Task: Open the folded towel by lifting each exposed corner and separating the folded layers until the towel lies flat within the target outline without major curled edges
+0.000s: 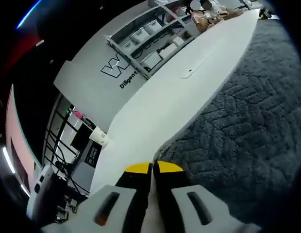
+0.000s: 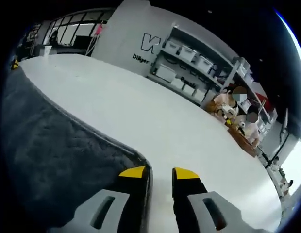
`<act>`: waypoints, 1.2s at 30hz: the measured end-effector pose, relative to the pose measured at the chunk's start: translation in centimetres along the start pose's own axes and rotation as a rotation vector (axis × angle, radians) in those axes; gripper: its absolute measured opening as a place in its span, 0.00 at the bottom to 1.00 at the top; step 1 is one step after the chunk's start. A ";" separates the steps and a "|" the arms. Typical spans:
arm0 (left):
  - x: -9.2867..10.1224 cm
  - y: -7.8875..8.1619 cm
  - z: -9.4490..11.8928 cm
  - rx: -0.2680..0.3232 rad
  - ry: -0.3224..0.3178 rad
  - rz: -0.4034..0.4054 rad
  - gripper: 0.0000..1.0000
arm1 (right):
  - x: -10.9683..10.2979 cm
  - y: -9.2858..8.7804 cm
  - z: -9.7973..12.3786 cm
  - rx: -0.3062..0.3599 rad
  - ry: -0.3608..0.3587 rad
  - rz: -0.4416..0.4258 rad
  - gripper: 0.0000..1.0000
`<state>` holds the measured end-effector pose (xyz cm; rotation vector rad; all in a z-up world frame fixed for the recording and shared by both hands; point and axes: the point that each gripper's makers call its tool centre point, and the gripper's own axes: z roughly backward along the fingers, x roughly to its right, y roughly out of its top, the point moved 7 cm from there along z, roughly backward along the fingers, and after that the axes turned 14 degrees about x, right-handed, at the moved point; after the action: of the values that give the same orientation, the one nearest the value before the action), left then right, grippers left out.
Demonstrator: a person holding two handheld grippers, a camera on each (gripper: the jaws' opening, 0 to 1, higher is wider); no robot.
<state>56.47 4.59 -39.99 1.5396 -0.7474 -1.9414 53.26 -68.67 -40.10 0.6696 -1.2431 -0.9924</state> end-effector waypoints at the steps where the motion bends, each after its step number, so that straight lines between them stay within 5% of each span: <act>1: -0.1 0.0 0.0 0.000 0.003 0.003 0.06 | 0.1 0.0 0.0 -0.001 -0.007 0.001 0.19; 5: -0.7 -0.1 0.2 0.004 0.034 0.043 0.16 | 0.7 0.3 0.2 -0.013 -0.063 0.063 0.32; 15: -2.1 -0.6 0.8 -0.013 0.123 0.161 0.40 | 1.9 0.6 1.1 -0.043 -0.147 0.059 0.62; 28: -3.6 -1.8 2.7 -0.079 0.173 0.375 0.74 | 2.4 0.3 2.8 -0.081 -0.192 -0.043 0.79; 36: -3.2 -1.9 3.2 -0.089 0.150 0.495 0.90 | 2.4 0.3 3.6 -0.087 -0.192 -0.075 0.78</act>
<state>53.79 8.43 -38.57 1.2805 -0.8672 -1.4589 49.89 -70.30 -37.91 0.5663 -1.3410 -1.1884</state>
